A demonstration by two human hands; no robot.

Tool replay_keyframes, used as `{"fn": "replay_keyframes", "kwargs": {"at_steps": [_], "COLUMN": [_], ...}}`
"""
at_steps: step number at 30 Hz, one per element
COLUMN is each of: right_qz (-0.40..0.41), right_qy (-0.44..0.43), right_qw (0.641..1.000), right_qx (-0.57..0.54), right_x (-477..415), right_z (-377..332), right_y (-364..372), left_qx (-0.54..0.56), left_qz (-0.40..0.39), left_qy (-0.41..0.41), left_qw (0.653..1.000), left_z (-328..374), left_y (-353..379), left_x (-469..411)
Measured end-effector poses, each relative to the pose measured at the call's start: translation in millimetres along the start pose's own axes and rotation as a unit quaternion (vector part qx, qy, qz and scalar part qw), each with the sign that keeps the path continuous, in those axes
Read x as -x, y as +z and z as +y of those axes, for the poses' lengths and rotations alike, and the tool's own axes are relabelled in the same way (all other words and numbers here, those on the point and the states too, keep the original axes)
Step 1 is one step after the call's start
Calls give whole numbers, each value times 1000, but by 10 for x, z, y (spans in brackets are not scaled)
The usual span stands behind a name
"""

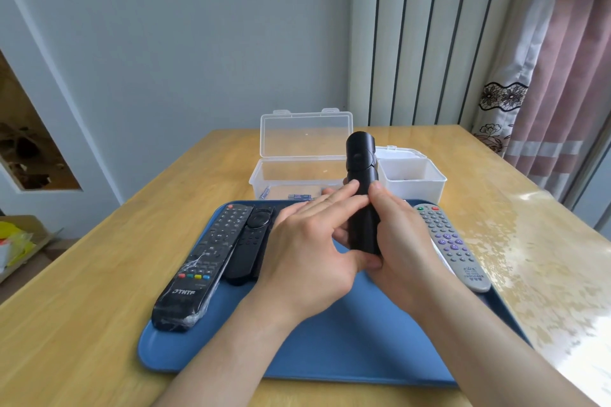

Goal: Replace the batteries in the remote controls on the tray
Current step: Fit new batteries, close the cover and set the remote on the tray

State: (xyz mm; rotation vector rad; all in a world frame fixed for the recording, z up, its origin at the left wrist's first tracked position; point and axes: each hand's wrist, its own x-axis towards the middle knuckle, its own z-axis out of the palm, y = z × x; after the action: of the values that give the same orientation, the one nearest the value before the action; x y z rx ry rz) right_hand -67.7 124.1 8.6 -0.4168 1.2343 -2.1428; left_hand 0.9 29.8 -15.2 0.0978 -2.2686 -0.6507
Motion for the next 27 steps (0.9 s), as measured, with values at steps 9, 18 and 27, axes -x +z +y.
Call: {"fn": "replay_keyframes", "kwargs": {"at_steps": [9,18,27], "right_qz": [14,37,1], "right_qy": [7,33,48], "right_qw": [1000,998,992], "right_qx": [24,49,117], "right_x": [18,44,40], "right_z": [-120,-131,-57], "right_y": [1,14,17], "left_qx": [-44,-132,-2], "left_qz": [-79,-134,-109], "left_qy": [29,34,-58], "left_qw": [995,982,992], "left_z": [19,35,53], "left_y": [-67,-103,-99], "left_x": [-28,-14,-27]}}
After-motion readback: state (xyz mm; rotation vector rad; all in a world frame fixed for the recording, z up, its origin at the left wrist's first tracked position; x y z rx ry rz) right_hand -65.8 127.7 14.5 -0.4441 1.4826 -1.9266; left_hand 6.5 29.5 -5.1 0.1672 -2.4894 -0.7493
